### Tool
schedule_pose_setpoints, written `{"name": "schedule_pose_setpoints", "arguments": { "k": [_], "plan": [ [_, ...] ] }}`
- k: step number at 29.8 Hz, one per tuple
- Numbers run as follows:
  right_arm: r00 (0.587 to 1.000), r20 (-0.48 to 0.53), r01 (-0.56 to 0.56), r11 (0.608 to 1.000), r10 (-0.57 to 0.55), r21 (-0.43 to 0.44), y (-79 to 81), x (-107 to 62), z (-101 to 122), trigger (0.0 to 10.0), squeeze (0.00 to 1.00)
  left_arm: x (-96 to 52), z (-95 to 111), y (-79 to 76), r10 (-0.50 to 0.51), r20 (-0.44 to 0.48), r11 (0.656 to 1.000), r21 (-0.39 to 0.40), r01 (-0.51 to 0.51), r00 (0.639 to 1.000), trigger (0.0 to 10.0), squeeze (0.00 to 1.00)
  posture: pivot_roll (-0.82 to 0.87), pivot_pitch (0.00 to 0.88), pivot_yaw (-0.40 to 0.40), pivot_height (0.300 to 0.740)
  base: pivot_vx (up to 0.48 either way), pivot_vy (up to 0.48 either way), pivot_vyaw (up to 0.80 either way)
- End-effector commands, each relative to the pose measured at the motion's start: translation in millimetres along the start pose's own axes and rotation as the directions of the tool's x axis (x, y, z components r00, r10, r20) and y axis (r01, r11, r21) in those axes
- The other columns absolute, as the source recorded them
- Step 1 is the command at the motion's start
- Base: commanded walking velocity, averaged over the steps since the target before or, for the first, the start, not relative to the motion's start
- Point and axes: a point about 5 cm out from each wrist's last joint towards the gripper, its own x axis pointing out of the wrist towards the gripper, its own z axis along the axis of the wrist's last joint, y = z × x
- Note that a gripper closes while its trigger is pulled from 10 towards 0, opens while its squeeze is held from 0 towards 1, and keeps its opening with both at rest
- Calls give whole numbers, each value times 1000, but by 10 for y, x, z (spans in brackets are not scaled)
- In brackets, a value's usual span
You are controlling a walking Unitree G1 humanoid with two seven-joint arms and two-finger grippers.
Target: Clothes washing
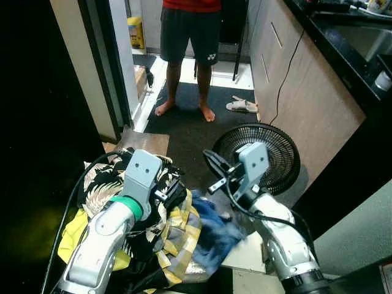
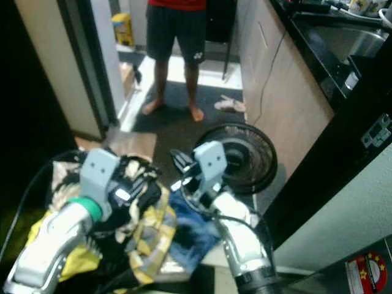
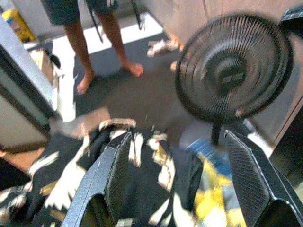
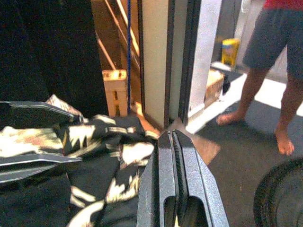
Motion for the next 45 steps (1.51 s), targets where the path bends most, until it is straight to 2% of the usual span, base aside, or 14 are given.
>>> {"name": "schedule_pose_setpoints", "arguments": {
  "k": [1, 6, 13, 17, 23, 24, 26, 28, 33, 34, 36, 37, 42, 45],
  "plan": [
    [998, -59, -1, 1000, 2, 19, 23, -59, -147, 10000, 0, -26, -158, -34, -3, -63, 1000, 18, 4, 998, 10000, 0, 37, 109, 24, 740, 0, 0, 0],
    [996, -94, 4, 1000, -4, -1, 68, 6, -241, 10000, 0, -22, -485, 51, 82, -215, 997, 19, -80, 973, 10000, 0, 32, 113, 23, 740, 0, 0, 0],
    [995, -100, 6, 1000, -7, -14, 126, 204, -243, 10000, 0, 57, -667, 187, 138, -318, 990, 23, -138, 938, 10000, 0, 43, 127, 13, 740, 0, 0, 0],
    [992, -122, -14, 999, 9, -37, 180, 307, -270, 10000, 0, 7, -865, 264, 158, -402, 987, 36, -156, 902, 10000, 0, 51, 141, 7, 740, 0, 0, 0],
    [991, -137, -3, 999, -4, -52, 165, 330, -300, 10000, 0, -23, -949, 286, 164, -434, 986, 44, -161, 886, 10000, 0, 64, 149, -4, 740, 0, 0, 0],
    [990, -143, 6, 998, -14, -55, 149, 336, -315, 10000, 0, -50, -1031, 303, 181, -468, 983, 77, -164, 865, 10000, 0, 70, 149, -6, 740, 0, 0, 0],
    [990, -143, 6, 998, -14, -55, 149, 336, -315, 10000, 0, -50, -1031, 303, 181, -468, 983, 77, -164, 865, 10000, 0, 70, 149, -6, 740, 0, 0, 0],
    [989, -143, 17, 998, -25, -58, 124, 315, -326, 10000, 0, -169, -1213, 291, 184, -547, 983, 123, -138, 816, 10000, 0, 67, 151, -8, 740, 0, 0, 0],
    [990, -141, 20, 998, -28, -58, 116, 303, -329, 10000, 0, -224, -1279, 270, 174, -576, 984, 130, -121, 798, 10000, 0, 67, 151, -8, 740, 0, 0, 0],
    [990, -138, 24, 998, -32, -58, 107, 288, -331, 10000, 0, -275, -1331, 239, 159, -595, 987, 121, -107, 788, 6196, 0, 57, 151, -4, 740, 0, 0, 0],
    [990, -138, 24, 998, -32, -58, 107, 288, -331, 10000, 0, -275, -1331, 239, 159, -595, 987, 121, -107, 788, 6196, 0, 57, 151, -4, 740, 0, 0, 0],
    [990, -133, 31, 998, -38, -58, 94, 280, -332, 10000, 0, -307, -1366, 220, 149, -605, 988, 112, -102, 782, 0, 0, 54, 151, 0, 740, 0, 0, 0],
    [991, -123, 43, 998, -50, -55, 73, 270, -324, 10000, 0, -331, -1370, 206, 139, -596, 990, 97, -101, 791, 0, 0, 53, 149, 2, 740, 0, 0, 0],
    [992, -113, 50, 997, -56, -53, 62, 275, -318, 10000, 0, -304, -1305, 215, 137, -557, 991, 76, -115, 819, 0, 0, 54, 146, 3, 740, 0, 0, 0]
  ]
}}
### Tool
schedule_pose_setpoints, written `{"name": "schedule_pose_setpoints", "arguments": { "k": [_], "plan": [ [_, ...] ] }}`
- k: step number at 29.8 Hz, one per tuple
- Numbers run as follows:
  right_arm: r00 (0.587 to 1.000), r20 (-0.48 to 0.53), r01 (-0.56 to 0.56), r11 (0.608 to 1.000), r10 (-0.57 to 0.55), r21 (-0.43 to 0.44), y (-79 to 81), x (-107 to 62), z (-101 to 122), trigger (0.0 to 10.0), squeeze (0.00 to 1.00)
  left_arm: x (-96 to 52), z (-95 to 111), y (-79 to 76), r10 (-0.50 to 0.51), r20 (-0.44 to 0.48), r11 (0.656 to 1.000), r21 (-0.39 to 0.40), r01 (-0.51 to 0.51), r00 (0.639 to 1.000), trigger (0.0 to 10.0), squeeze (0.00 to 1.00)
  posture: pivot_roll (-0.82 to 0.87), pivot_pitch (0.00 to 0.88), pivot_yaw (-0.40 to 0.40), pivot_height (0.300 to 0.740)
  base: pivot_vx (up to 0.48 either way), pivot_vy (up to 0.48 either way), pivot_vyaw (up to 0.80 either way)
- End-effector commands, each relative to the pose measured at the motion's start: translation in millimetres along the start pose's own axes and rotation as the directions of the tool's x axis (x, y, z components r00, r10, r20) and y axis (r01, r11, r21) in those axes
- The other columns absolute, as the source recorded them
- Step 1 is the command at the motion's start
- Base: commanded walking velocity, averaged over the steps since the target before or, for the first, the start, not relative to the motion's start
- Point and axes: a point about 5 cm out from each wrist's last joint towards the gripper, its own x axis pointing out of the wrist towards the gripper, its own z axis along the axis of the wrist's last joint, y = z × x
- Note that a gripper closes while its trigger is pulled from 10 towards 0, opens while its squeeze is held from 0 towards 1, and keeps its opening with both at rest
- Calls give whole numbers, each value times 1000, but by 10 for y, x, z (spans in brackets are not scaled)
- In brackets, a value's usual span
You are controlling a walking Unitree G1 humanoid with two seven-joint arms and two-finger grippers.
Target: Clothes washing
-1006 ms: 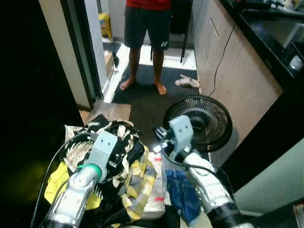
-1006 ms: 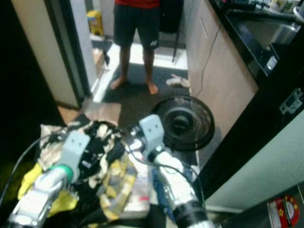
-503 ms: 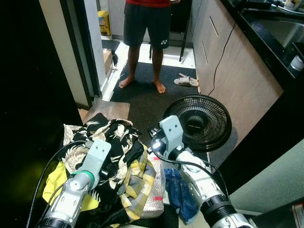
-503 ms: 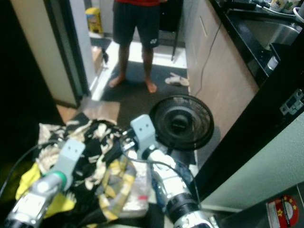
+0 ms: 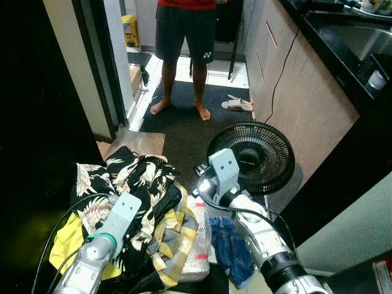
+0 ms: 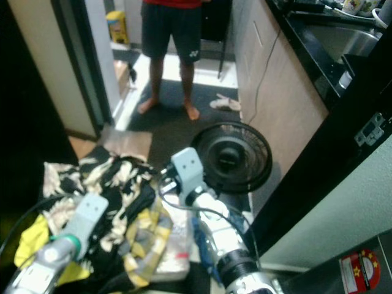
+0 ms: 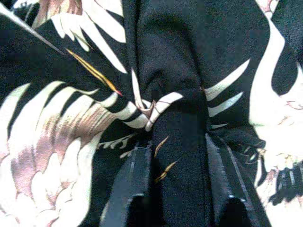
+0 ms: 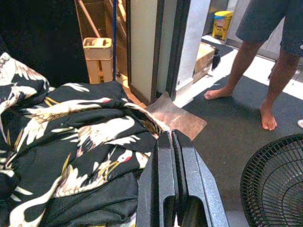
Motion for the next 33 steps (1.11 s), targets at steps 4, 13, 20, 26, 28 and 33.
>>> {"name": "schedule_pose_setpoints", "arguments": {
  "k": [4, 13, 20, 26, 28, 33],
  "plan": [
    [1000, -2, 19, 1000, -19, 14, -12, -29, -51, 10000, 0, -33, -61, -57, -31, -4, 998, -45, 31, 1000, 0, 0, 54, 144, 5, 740, 0, 0, 0],
    [993, 116, 2, 999, -7, 43, 8, 9, 217, 10000, 0, -412, 914, -242, -164, 511, 958, -122, 260, 844, 1373, 0, 55, 140, 4, 740, 0, 0, 0],
    [982, 189, -2, 998, -9, 59, 5, 32, 405, 10000, 0, -586, 1359, -258, -144, 642, 951, -121, 285, 753, 10000, 0, 54, 131, 6, 740, 0, 0, 0],
    [972, 235, -59, 992, 32, 108, 51, -40, 504, 10000, 0, -665, 1442, -225, -180, 632, 969, -17, 246, 753, 10000, 0, 51, 121, 8, 740, 0, 0, 0],
    [972, 235, -59, 992, 32, 108, 51, -40, 504, 10000, 0, -665, 1442, -225, -180, 632, 969, -17, 246, 753, 10000, 0, 51, 121, 8, 740, 0, 0, 0],
    [988, 143, -74, 988, 54, 137, 11, -260, 258, 10000, 1000, -698, 1325, -232, -212, 593, 968, 21, 249, 777, 10000, 0, 53, 120, 8, 740, 0, 0, 0]
  ]
}}
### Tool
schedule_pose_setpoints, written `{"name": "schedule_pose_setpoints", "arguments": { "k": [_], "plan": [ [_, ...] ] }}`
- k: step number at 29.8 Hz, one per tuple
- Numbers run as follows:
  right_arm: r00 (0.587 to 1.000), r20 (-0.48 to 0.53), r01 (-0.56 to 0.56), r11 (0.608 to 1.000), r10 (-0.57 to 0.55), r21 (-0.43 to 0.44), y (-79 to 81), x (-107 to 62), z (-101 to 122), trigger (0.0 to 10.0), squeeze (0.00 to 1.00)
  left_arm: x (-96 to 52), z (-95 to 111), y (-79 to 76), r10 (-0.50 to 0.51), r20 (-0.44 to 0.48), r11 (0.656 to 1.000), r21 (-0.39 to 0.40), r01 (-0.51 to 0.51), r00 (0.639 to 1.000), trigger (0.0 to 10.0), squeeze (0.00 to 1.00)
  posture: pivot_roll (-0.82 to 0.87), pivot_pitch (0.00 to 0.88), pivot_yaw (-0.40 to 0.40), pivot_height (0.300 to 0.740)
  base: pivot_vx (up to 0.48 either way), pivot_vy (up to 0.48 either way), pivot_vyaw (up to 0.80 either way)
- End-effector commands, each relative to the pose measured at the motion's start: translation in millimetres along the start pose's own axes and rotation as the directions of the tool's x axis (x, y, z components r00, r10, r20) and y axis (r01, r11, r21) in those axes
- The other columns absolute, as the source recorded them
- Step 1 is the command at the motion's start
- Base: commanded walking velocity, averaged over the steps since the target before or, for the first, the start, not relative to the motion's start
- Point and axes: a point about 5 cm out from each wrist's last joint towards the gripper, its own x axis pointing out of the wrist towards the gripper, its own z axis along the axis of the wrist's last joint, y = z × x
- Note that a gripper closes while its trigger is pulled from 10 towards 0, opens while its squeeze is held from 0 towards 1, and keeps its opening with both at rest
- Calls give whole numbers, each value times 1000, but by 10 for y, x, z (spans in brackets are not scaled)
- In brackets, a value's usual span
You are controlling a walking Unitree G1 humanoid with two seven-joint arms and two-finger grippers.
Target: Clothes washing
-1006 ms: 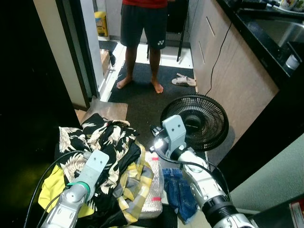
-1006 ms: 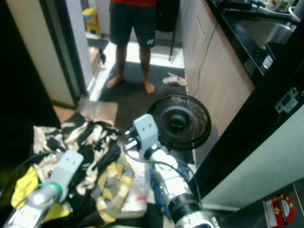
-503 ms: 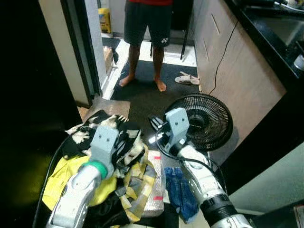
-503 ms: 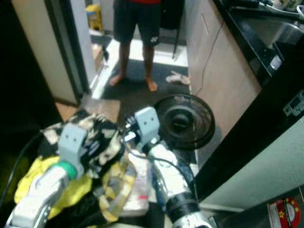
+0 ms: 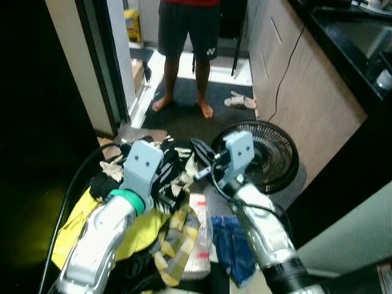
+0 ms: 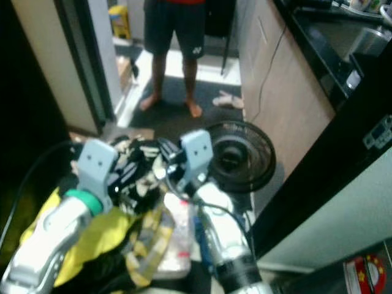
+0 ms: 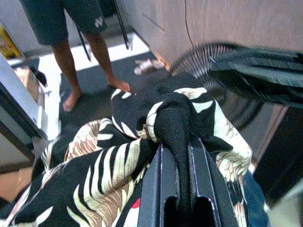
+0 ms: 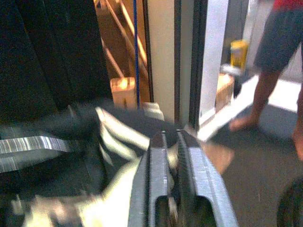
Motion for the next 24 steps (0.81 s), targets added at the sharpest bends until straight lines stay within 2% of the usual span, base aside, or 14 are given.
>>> {"name": "schedule_pose_setpoints", "arguments": {
  "k": [1, 3, 5, 10, 13, 15, 17, 19, 20, 24],
  "plan": [
    [1000, -15, -4, 1000, 4, 19, -5, -47, -26, 10000, 1000, -13, 19, -50, -22, 3, 1000, 5, 22, 1000, 10000, 0, 53, 120, 8, 740, 0, 0, 0],
    [1000, -26, -6, 999, 7, 32, -16, -94, -43, 10000, 1000, -18, 14, -52, -20, -1, 1000, 4, 20, 1000, 10000, 0, 51, 119, 10, 740, 0, 0, 0],
    [998, -42, -35, 996, 39, 87, -25, -172, -67, 10000, 1000, -22, 15, -55, -20, -7, 1000, 1, 20, 1000, 10000, 0, 44, 117, 15, 740, 0, 0, 0],
    [994, -68, -78, 986, 89, 149, -13, -234, -113, 10000, 1000, -17, 23, -47, -20, -12, 1000, -1, 20, 1000, 10000, 0, 43, 117, 16, 740, 0, 0, 0],
    [986, -92, -118, 976, 137, 182, 20, -240, -161, 10000, 1000, -7, 30, -30, -14, -14, 1000, -2, 14, 1000, 10000, 0, 40, 122, 21, 740, 0, 0, 0],
    [966, -119, -196, 952, 228, 236, 105, -224, -220, 10000, 1000, 7, 42, -5, -5, -18, 1000, 0, 5, 1000, 10000, 0, 44, 123, 21, 740, 0, 0, 0],
    [954, -130, -228, 937, 269, 264, 149, -210, -251, 10000, 1000, 14, 51, 5, 1, -16, 1000, 0, -1, 1000, 10000, 0, 50, 126, 18, 740, 0, 0, 0],
    [954, -130, -228, 937, 269, 264, 149, -210, -251, 10000, 1000, 14, 51, 5, 1, -16, 1000, 0, -1, 1000, 10000, 0, 50, 126, 18, 740, 0, 0, 0],
    [940, -142, -255, 916, 310, 309, 194, -205, -288, 10000, 1000, 16, 60, 15, 8, -16, 1000, 2, -8, 1000, 10000, 0, 53, 127, 16, 740, 0, 0, 0],
    [927, -163, -270, 903, 337, 335, 229, -198, -346, 10000, 1000, 19, 69, 26, 17, -15, 1000, 2, -17, 1000, 10000, 0, 59, 129, 13, 740, 0, 0, 0]
  ]
}}
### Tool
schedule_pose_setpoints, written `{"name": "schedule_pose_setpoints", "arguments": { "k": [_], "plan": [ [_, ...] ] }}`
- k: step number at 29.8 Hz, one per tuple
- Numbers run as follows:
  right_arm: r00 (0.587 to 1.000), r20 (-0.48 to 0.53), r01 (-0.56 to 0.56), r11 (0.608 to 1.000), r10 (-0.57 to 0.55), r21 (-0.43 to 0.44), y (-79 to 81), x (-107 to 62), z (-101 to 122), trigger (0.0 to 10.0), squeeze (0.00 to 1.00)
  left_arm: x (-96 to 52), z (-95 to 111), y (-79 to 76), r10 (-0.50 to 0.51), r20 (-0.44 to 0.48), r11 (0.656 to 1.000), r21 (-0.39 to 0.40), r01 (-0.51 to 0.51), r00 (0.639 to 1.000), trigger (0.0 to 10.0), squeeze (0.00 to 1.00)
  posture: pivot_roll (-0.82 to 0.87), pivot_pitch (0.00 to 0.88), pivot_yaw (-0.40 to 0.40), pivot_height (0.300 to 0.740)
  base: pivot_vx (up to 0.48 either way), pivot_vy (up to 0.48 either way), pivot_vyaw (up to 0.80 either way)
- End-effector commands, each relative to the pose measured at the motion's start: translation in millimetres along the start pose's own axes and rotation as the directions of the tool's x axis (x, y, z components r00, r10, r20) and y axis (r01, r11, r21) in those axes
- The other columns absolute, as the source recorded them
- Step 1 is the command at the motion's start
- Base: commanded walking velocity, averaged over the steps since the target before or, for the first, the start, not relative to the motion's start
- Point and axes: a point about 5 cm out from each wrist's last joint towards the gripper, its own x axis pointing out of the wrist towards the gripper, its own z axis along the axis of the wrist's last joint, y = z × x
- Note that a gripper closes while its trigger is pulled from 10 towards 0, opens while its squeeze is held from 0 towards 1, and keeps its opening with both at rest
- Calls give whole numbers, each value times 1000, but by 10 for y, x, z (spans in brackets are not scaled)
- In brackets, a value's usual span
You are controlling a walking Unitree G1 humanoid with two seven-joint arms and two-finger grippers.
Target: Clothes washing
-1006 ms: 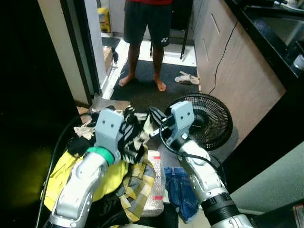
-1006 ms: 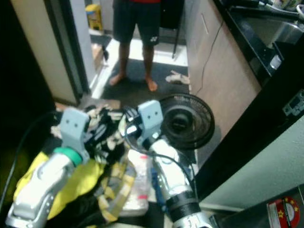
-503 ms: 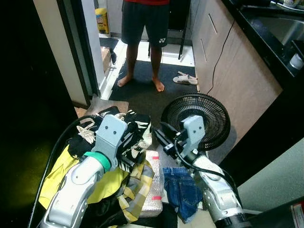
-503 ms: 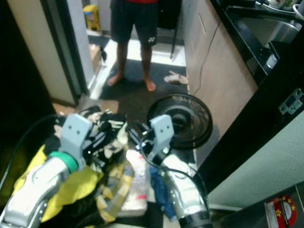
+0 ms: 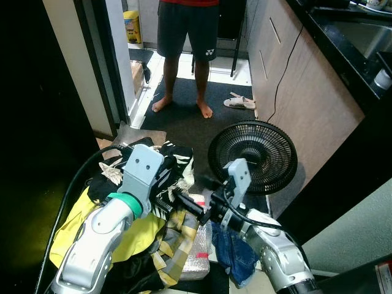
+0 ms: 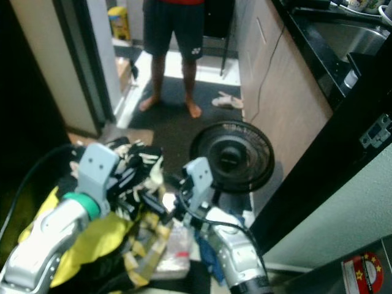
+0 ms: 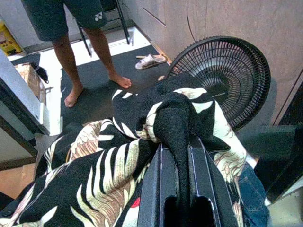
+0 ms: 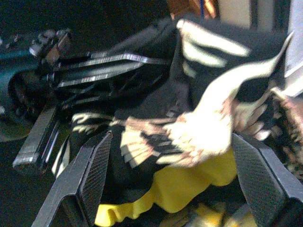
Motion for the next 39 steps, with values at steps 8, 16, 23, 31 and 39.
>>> {"name": "schedule_pose_setpoints", "arguments": {
  "k": [8, 16, 23, 31, 39],
  "plan": [
    [985, -156, 31, 974, -68, -225, -7, 268, -210, 10000, 0, -6, 57, 46, 32, 11, 999, -9, -32, 999, 10000, 0, 72, 137, 4, 740, 0, 0, 0],
    [990, -3, 116, 841, -139, -528, -48, 511, 201, 10000, 0, 23, 76, 66, 42, 14, 999, -12, -41, 999, 10000, 0, 70, 136, 4, 740, 0, 0, 0],
    [990, 83, 141, 749, -114, -648, -49, 569, 406, 10000, 0, 33, 81, 68, 45, 14, 999, -11, -45, 999, 10000, 0, 72, 135, 2, 740, 0, 0, 0],
    [995, 94, 94, 637, -34, -765, -42, 402, 476, 10000, 0, 51, 87, 70, 48, 17, 999, -16, -48, 999, 10000, 0, 56, 137, 2, 740, 0, 0, 0],
    [991, 106, 129, 754, -79, -644, -33, 633, 382, 10000, 0, 81, 95, 51, 41, 20, 999, -19, -40, 999, 10000, 0, 57, 138, 9, 740, 0, 0, 0]
  ]
}}
